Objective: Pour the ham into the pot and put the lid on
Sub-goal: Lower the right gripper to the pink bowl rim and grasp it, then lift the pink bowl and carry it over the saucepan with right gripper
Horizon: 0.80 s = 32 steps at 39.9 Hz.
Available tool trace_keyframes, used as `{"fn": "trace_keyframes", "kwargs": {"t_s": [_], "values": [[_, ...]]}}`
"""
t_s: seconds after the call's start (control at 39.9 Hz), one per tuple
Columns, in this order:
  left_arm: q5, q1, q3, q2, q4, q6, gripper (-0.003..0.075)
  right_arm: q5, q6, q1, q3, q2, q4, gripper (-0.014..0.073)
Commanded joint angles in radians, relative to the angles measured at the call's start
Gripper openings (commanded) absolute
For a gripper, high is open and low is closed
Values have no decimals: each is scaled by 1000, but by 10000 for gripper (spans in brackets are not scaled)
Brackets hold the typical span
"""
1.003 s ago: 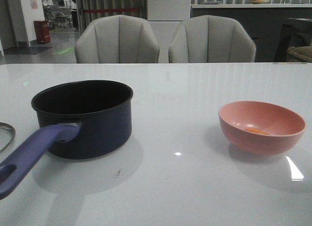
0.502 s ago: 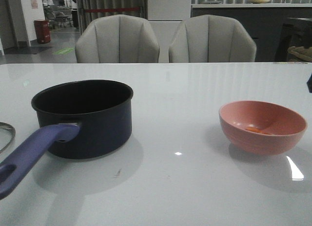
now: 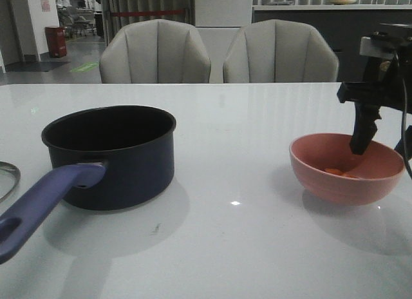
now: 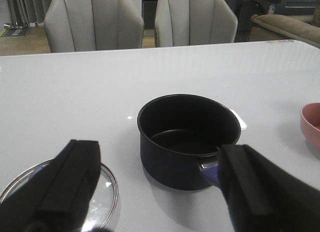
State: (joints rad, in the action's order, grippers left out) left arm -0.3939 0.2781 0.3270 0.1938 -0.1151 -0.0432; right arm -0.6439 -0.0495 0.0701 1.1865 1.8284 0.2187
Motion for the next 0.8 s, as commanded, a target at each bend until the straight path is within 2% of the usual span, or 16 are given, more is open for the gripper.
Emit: {"fn": "trace_keyframes", "kwargs": {"t_s": [0.0, 0.08, 0.23, 0.25, 0.3, 0.53, 0.63, 0.78], "values": [[77, 7, 26, 10, -4, 0, 532, -5, 24, 3, 59, 6, 18, 500], [77, 7, 26, 10, -4, 0, 532, -8, 28, 3, 68, 26, 17, 433], [77, 7, 26, 10, -4, 0, 532, -6, 28, 3, 68, 36, 19, 143], [77, 7, 26, 10, -4, 0, 531, -7, 28, 3, 68, 36, 20, 117], [77, 7, 26, 10, -4, 0, 532, -12, 28, 3, 68, 36, 19, 148], [77, 7, 26, 10, -4, 0, 532, -38, 19, 2, 73, 32, 0, 144], [77, 7, 26, 10, -4, 0, 532, -91, 20, 6, 125, 17, -1, 144], [77, 7, 26, 10, -4, 0, 531, -215, 49, 74, 261, -32, -23, 144]]}}
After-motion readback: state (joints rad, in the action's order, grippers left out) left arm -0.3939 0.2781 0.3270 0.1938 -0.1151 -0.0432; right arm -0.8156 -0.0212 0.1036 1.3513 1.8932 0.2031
